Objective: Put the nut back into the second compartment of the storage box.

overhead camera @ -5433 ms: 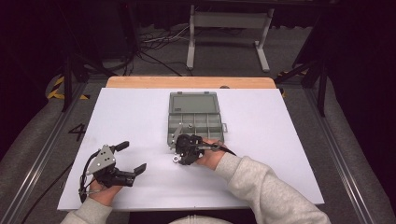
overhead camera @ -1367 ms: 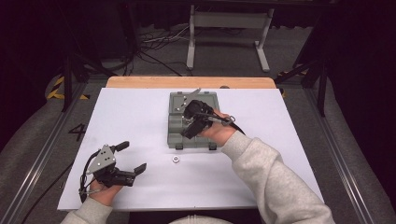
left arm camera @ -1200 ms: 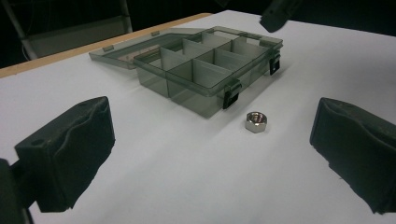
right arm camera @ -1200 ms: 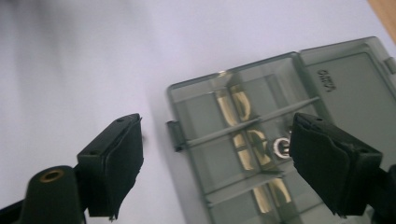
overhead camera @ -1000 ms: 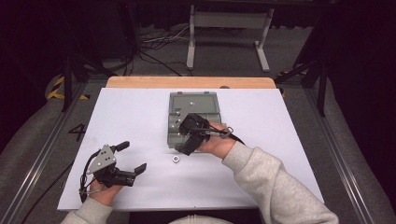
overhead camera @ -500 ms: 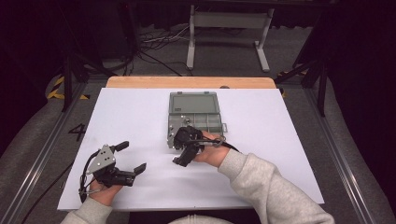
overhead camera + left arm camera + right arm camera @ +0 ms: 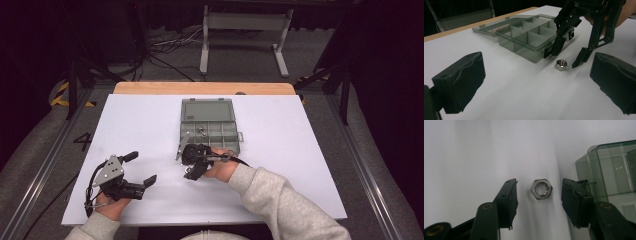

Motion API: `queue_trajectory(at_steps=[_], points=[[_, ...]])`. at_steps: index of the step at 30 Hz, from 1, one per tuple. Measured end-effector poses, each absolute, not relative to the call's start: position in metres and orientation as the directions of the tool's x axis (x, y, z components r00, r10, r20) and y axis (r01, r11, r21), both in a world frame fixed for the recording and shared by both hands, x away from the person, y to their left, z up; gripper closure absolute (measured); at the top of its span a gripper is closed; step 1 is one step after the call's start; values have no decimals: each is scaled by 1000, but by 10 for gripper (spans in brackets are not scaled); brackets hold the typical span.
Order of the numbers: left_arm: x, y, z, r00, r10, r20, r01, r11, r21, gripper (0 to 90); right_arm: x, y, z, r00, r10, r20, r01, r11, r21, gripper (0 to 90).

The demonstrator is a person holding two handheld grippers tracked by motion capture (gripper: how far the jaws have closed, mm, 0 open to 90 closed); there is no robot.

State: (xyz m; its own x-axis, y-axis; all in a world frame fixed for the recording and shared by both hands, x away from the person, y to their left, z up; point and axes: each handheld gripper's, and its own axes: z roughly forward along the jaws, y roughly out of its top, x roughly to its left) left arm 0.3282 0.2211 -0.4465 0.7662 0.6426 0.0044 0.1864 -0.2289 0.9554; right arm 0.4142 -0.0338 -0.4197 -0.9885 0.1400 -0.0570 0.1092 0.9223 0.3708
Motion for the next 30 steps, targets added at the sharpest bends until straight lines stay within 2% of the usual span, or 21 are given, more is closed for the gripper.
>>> queue_trajectory(at_steps=[3, 4, 8, 19, 30], points=[[328, 221, -446, 766, 642, 7, 186, -232, 955, 8, 415, -33, -422, -989, 139, -53, 110, 923, 368, 548], [328, 221, -446, 767, 642, 7, 186, -233, 955, 8, 418, -32, -425, -990, 133, -45, 109, 929, 354, 604], [328, 221, -446, 766, 643, 6, 188, -232, 954, 8, 421, -31, -428, -989, 141, -40, 119, 931, 344, 671], [328, 222, -446, 768, 640, 5, 189, -235, 953, 9, 417, -31, -417, -990, 129, -57, 101, 930, 352, 704], [328, 222, -446, 769, 640, 3, 191, -234, 953, 9, 420, -38, -377, -985, 149, -93, 99, 909, 404, 703]])
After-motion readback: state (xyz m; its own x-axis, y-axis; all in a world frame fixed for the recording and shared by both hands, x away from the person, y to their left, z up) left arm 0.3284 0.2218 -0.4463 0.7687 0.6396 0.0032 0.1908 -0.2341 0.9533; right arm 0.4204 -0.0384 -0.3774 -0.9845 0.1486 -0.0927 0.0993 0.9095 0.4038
